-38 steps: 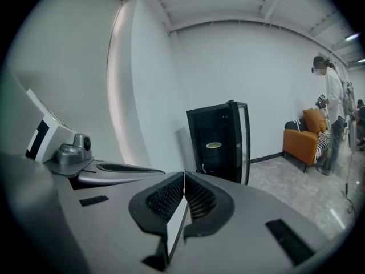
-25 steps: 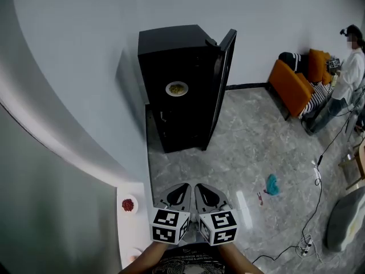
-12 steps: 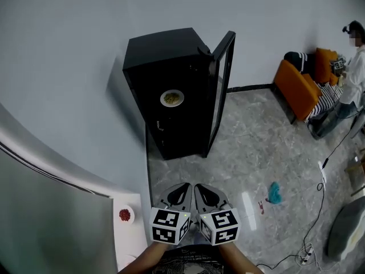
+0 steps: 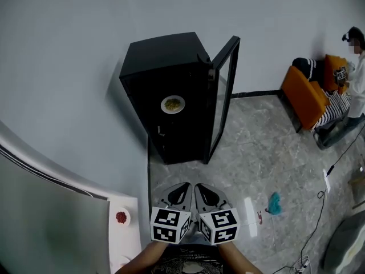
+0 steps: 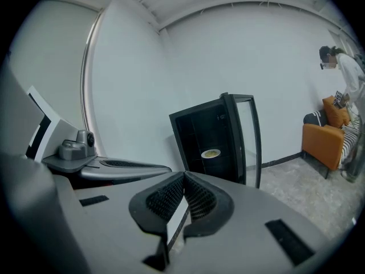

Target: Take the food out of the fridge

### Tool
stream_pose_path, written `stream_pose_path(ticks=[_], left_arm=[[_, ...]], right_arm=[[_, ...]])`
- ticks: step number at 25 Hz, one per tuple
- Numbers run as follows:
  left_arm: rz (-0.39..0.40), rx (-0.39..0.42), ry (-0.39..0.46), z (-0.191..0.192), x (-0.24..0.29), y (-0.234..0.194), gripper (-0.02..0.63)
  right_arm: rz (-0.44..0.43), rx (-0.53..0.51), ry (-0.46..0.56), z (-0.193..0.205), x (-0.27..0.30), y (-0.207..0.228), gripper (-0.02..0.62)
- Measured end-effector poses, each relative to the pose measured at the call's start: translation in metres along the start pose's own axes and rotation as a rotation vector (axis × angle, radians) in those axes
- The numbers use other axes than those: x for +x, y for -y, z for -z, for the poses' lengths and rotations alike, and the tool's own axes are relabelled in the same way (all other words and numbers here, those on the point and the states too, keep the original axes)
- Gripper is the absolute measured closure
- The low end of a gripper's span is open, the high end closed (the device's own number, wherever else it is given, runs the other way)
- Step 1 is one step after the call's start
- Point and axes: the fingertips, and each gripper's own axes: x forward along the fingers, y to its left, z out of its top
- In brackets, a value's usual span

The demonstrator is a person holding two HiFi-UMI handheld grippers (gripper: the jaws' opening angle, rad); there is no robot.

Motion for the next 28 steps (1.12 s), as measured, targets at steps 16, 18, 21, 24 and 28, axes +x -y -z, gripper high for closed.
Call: stream_pose_path(ticks=[16, 18, 21, 24, 28], left_arm=[[-0.032, -0.045, 0.007, -0.011, 0.031, -0.018, 0.592], [-0.03, -0.044, 0.01, -0.014, 0.038, -0.025, 0.592], [-0.028, -0.053, 0.014, -0.021, 0.05, -0.038, 0.592], [-0.019, -0.065, 0.015, -0.032, 0.065, -0.052, 0.592], [-0.005, -0.07, 0.006, -0.043, 0.089, -0.071, 0.592]], right_arm=[[-0.016, -0.006, -0.005, -0.013, 0.029, 0.023, 0.574], [-0.011, -0.006, -0.004, -0.016, 0.037, 0.027, 0.574], [-0.003, -0.01, -0.017, -0.02, 0.052, 0.031, 0.574], [0.007, -0.011, -0.03, -0.028, 0.069, 0.037, 0.574], [0.019, -0.008, -0.028, -0.042, 0.097, 0.046, 0.574]])
